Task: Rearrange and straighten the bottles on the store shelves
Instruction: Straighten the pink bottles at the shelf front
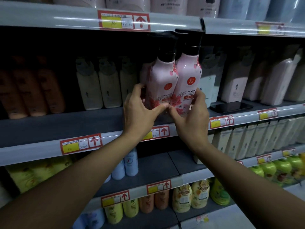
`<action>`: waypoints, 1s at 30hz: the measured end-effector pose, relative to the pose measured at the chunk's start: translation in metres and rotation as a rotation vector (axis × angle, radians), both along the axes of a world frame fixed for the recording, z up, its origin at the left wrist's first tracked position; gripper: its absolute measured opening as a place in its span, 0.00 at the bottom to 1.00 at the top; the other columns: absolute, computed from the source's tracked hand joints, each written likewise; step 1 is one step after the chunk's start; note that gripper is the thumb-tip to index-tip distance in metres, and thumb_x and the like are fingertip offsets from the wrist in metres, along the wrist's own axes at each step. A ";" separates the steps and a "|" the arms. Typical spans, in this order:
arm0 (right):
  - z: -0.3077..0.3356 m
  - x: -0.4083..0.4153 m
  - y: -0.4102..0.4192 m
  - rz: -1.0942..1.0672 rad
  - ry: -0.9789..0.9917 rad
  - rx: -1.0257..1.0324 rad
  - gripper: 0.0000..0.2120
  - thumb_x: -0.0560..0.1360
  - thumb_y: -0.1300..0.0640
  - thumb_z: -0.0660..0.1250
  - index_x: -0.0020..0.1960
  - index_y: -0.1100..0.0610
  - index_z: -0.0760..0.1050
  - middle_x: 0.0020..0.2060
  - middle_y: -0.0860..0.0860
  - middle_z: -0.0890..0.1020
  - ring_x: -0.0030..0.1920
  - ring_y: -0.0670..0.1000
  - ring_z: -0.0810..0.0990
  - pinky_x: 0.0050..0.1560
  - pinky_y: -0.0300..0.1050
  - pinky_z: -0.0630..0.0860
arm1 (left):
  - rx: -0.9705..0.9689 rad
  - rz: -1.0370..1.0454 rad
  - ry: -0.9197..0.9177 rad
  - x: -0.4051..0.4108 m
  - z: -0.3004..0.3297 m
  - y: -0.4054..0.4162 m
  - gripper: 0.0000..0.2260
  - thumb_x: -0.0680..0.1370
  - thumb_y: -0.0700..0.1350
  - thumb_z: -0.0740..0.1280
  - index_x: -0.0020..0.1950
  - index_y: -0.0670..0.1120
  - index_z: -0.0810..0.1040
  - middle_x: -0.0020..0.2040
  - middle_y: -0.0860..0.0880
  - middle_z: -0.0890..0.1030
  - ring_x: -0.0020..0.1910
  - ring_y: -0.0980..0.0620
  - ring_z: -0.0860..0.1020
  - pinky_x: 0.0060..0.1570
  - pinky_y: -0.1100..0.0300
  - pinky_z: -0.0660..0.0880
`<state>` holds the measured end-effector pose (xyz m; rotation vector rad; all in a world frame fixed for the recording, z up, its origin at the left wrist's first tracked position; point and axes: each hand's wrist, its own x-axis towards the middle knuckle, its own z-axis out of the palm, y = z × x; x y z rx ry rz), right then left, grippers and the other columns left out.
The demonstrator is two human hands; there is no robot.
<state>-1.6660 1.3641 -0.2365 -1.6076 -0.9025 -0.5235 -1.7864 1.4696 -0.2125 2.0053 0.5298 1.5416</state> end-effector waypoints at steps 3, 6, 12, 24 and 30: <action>0.003 -0.007 -0.012 0.014 -0.006 0.022 0.39 0.72 0.38 0.77 0.73 0.50 0.62 0.60 0.48 0.79 0.61 0.51 0.80 0.57 0.56 0.82 | 0.048 0.007 0.007 -0.009 0.002 -0.005 0.37 0.66 0.63 0.82 0.71 0.56 0.74 0.62 0.53 0.83 0.58 0.54 0.82 0.56 0.53 0.82; 0.000 -0.016 -0.026 0.014 -0.034 0.034 0.38 0.72 0.38 0.77 0.72 0.50 0.63 0.60 0.47 0.78 0.60 0.51 0.80 0.54 0.56 0.82 | 0.050 -0.006 0.017 -0.019 -0.002 -0.012 0.37 0.66 0.64 0.82 0.72 0.56 0.74 0.63 0.53 0.83 0.60 0.54 0.82 0.58 0.52 0.81; -0.015 -0.027 -0.057 0.043 -0.033 -0.007 0.38 0.69 0.38 0.79 0.70 0.48 0.64 0.58 0.46 0.78 0.59 0.51 0.80 0.52 0.56 0.83 | 0.003 -0.050 0.056 -0.037 -0.024 -0.035 0.38 0.67 0.65 0.81 0.73 0.57 0.74 0.63 0.55 0.83 0.58 0.57 0.81 0.56 0.57 0.82; -0.070 -0.039 -0.106 0.156 0.011 -0.147 0.35 0.67 0.33 0.79 0.67 0.45 0.70 0.58 0.42 0.77 0.61 0.49 0.79 0.50 0.54 0.83 | -0.062 -0.191 0.146 -0.058 -0.087 -0.072 0.36 0.66 0.64 0.81 0.70 0.59 0.75 0.60 0.59 0.83 0.57 0.62 0.82 0.57 0.55 0.82; -0.103 -0.040 -0.119 0.156 0.033 -0.238 0.35 0.65 0.38 0.83 0.64 0.48 0.71 0.55 0.43 0.74 0.57 0.44 0.76 0.52 0.44 0.80 | -0.112 -0.186 0.232 -0.061 -0.131 -0.079 0.38 0.65 0.69 0.80 0.70 0.56 0.74 0.61 0.58 0.83 0.58 0.61 0.81 0.56 0.56 0.82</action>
